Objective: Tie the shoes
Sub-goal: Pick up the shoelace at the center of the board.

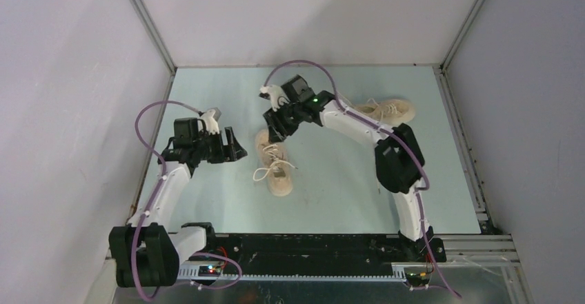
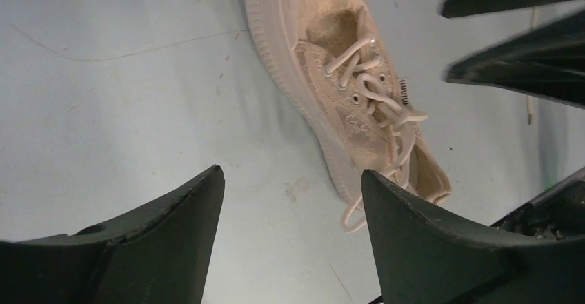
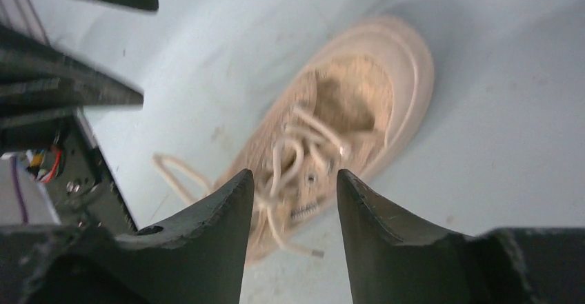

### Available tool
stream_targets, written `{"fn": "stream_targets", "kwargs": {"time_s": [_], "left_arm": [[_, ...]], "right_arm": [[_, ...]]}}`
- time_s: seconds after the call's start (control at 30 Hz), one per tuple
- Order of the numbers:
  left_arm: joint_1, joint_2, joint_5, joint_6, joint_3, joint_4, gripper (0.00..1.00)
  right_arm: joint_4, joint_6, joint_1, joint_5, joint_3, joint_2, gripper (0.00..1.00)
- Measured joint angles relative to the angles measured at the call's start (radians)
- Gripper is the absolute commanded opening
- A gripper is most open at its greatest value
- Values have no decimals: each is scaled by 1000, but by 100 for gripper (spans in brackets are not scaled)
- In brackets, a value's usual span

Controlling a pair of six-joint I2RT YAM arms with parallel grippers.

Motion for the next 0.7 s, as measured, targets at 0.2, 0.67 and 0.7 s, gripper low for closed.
{"fn": "stream_targets", "kwargs": {"time_s": [0.2, 0.67, 0.7], "left_arm": [[0, -53, 39, -27, -40, 50, 77], [-10, -79, 96, -47, -73, 88, 83], [-20, -79, 101, -35, -73, 85, 84]], "right_arm": [[-27, 0, 73, 83, 122, 121, 49], [-106, 3, 141, 204, 132, 176, 12], [-107, 2, 143, 207, 132, 176, 12]]}}
